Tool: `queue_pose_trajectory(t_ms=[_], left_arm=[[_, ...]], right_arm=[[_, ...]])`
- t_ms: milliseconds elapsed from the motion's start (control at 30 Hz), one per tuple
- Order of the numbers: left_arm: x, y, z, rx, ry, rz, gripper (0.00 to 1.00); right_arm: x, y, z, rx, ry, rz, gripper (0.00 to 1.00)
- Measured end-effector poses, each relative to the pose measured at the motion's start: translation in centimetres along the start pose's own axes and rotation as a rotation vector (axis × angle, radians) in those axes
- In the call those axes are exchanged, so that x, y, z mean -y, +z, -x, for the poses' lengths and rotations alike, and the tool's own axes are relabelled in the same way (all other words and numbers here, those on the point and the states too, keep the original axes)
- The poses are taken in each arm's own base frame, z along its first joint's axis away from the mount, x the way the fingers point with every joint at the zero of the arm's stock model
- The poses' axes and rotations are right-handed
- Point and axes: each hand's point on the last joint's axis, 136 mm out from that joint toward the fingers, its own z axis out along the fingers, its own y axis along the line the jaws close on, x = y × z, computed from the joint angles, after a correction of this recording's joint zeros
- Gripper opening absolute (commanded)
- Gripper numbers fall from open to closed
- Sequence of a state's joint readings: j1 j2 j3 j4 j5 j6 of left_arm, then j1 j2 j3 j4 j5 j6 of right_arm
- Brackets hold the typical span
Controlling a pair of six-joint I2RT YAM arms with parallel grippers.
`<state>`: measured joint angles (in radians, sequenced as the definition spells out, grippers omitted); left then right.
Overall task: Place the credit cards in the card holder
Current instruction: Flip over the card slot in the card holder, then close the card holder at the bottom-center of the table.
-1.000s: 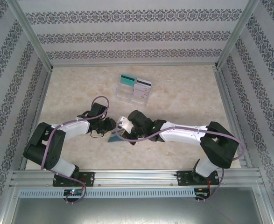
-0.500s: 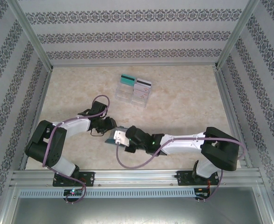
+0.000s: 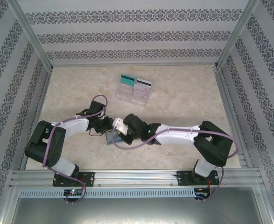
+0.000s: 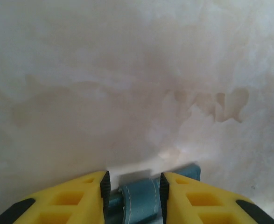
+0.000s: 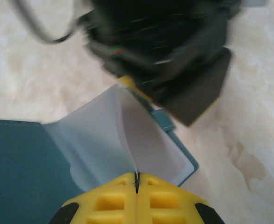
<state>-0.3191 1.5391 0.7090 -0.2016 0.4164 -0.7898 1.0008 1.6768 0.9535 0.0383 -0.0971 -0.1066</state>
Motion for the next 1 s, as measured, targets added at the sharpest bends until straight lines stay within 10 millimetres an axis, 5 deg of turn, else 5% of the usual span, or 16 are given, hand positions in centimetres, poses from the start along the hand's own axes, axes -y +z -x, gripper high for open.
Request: queue_pose_trajectory(t_ms=[367, 533, 700, 900, 1000], left_arm=[[-1.0, -3.5, 1.2, 0.055, -0.032, 0.007, 0.38], [-1.0, -5.7, 2.3, 0.106, -0.027, 0.005, 0.38], [-2.1, -5.4, 3.2, 0.101, -0.034, 0.035, 0.37], [-3.1, -3.7, 4.1, 0.057, -0.039, 0.075, 0.36], [-3.1, -2.8, 4.3, 0.028, -0.043, 0.07, 0.35]], right_arm=[[0.4, 6.0, -2.4, -0.246, 0.243, 0.185, 0.21], [0.1, 5.6, -2.5, -0.276, 0.287, 0.201, 0.47], [0.1, 3.7, -2.0, -0.28, 0.331, 0.206, 0.52], [1.3, -2.1, -0.8, -0.212, 0.432, 0.174, 0.52], [-0.4, -4.1, -2.0, -0.216, 0.458, 0.183, 0.49]])
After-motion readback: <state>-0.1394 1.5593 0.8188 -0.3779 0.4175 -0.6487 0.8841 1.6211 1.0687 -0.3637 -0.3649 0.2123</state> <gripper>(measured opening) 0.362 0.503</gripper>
